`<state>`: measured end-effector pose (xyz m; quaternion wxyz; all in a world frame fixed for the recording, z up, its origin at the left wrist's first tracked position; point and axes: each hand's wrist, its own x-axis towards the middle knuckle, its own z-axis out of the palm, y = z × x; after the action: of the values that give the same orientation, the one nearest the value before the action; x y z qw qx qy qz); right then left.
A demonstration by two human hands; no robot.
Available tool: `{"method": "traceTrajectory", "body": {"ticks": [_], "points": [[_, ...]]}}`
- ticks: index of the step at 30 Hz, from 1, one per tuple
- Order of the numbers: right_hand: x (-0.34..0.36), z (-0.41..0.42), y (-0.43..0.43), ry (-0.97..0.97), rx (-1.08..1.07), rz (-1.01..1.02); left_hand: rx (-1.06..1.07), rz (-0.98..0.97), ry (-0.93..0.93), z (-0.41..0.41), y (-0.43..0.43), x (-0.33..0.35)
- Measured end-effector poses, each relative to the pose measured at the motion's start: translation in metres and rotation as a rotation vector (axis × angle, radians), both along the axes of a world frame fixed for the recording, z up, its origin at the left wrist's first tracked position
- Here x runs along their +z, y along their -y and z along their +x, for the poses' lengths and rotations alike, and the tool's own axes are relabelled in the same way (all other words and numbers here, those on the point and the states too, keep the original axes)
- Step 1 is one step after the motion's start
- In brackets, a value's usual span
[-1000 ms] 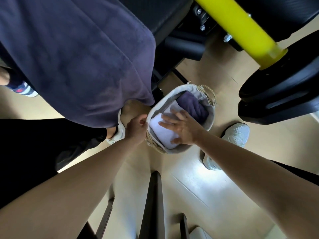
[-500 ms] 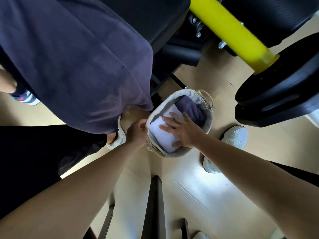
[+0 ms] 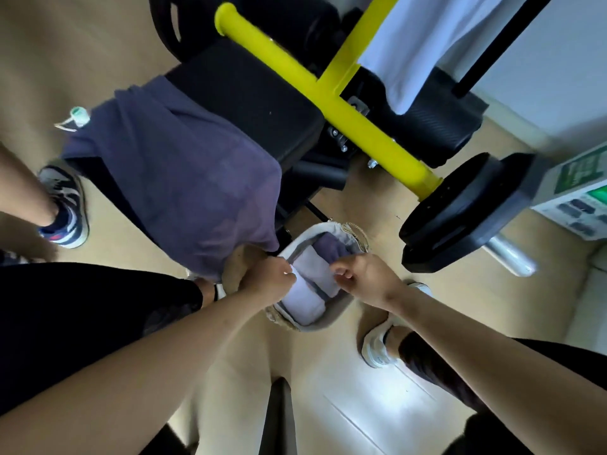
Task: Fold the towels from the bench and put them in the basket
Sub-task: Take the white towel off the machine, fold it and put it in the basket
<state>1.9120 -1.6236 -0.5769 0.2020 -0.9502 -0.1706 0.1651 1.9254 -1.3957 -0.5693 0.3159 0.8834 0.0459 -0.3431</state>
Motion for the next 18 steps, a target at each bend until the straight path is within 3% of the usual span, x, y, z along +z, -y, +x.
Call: {"method": "traceTrajectory", "body": {"ticks": [3, 6, 10, 13, 15, 18], "points": [[0.059, 0.017, -0.002, 0.035, -0.292, 0.206, -0.15, 0.016, 0.215, 0.01, 0.002, 0.053], [0.12, 0.035, -0.009, 0.121, -0.52, 0.41, -0.155, -0.102, 0.439, 0.024, -0.008, 0.099], [0.17, 0.081, -0.008, 0.225, -0.831, 0.689, -0.094, 0.01, 0.887, 0.048, -0.023, 0.121], [0.202, 0.119, -0.01, 0.219, -0.978, 0.904, -0.07, 0.265, 0.895, 0.064, -0.029, 0.12], [0.223, 0.145, -0.012, 0.204, -1.007, 1.046, -0.064, 0.343, 0.847, 0.068, -0.027, 0.122], [0.238, 0.178, -0.011, 0.196, -1.028, 1.083, -0.074, 0.39, 0.859, 0.069, -0.023, 0.125]]}}
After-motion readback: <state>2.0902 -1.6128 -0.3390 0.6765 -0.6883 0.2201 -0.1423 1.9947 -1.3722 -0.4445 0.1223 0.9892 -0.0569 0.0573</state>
